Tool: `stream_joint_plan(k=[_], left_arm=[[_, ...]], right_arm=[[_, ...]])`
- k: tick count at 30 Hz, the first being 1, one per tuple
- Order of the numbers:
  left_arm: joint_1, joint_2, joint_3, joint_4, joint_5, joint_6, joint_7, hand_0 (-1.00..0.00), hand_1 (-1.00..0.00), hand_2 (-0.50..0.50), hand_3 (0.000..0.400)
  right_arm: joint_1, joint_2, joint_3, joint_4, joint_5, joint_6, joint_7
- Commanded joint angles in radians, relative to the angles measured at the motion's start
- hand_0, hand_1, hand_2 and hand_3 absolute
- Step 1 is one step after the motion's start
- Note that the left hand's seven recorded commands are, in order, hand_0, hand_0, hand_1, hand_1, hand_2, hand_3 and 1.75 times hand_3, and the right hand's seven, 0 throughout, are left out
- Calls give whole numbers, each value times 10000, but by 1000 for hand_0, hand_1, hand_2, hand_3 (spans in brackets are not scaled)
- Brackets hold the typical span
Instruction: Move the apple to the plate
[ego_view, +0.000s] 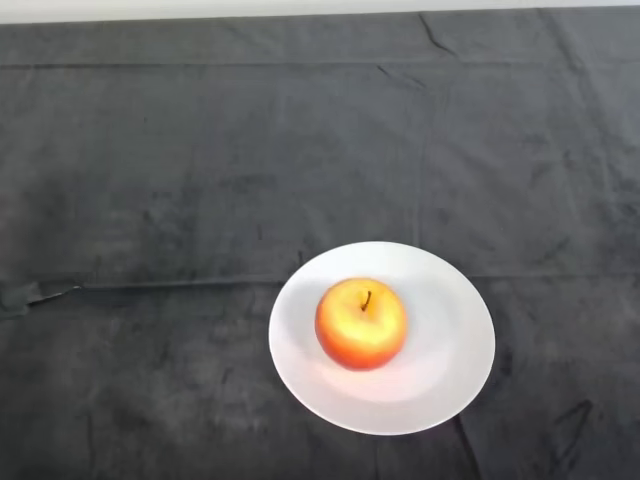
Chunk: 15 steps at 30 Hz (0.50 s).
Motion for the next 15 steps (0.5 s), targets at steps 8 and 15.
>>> stream_joint_plan(k=[8,15], left_arm=[[444,1015,1087,988,-997,-372,-544,0,0,0,0],[663,1272,2025,1278,-2056,-184,-1144,0,0,0,0]], right_arm=[[-96,-223,-154,-16,172,-35,0],[-103,-230,-154,2,169,-34,8]])
